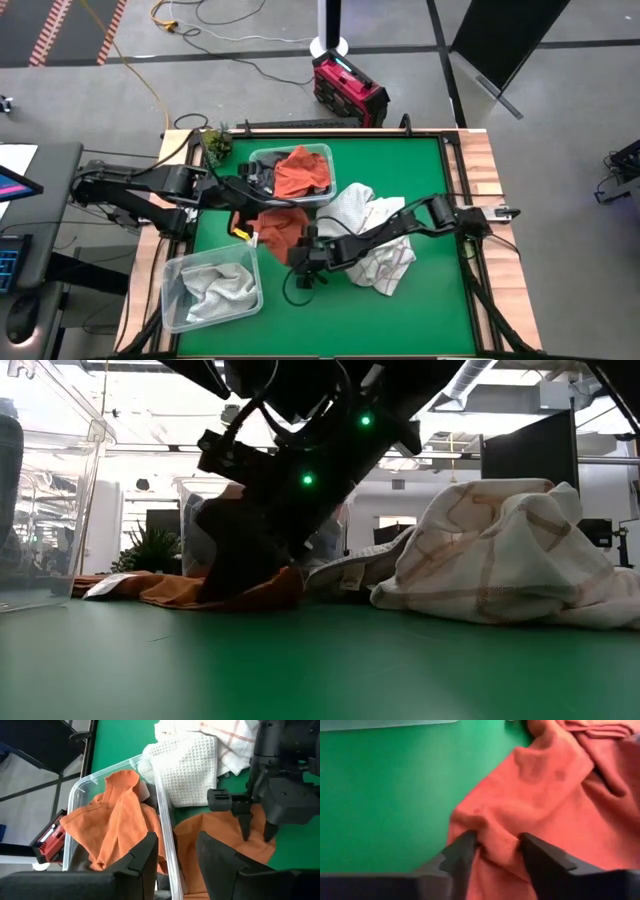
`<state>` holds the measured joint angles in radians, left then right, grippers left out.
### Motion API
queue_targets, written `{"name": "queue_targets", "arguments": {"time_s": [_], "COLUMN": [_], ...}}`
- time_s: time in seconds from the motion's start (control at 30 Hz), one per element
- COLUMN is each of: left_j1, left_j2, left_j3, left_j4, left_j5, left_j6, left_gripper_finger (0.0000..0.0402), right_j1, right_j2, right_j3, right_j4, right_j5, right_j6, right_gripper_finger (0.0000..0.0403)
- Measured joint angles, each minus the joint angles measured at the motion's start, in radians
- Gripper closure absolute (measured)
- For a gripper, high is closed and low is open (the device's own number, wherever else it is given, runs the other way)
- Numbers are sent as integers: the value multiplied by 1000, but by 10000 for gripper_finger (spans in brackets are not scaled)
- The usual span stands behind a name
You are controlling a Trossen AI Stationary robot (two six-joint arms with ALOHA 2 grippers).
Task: Sort towels by color in basket
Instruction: Put the orange towel into the top transparent bin
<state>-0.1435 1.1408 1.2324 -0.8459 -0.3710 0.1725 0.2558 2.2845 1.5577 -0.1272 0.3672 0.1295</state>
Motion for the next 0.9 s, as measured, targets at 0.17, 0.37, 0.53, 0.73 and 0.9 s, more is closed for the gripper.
{"name": "queue_targets", "arguments": {"time_s": [0.17,0.37,0.53,0.73,0.9], "left_j1": [-1,-2,-2,-2,-10], "left_j2": [0,0,0,3,7], "left_j3": [0,0,0,0,-1], "left_j4": [5,55,130,234,230], "left_j5": [22,33,45,52,57], "left_j6": [11,56,111,178,232], "left_gripper_finger": [278,278,278,277,250], "right_j1": [-5,-10,3,8,-25], "right_j2": [0,-91,-258,-452,-608], "right_j3": [9,2,3,3,4], "right_j4": [-48,-193,-284,-280,-287], "right_j5": [-6,-3,112,192,205], "right_j6": [3,-23,-34,-135,-168], "right_gripper_finger": [319,376,381,380,377]}}
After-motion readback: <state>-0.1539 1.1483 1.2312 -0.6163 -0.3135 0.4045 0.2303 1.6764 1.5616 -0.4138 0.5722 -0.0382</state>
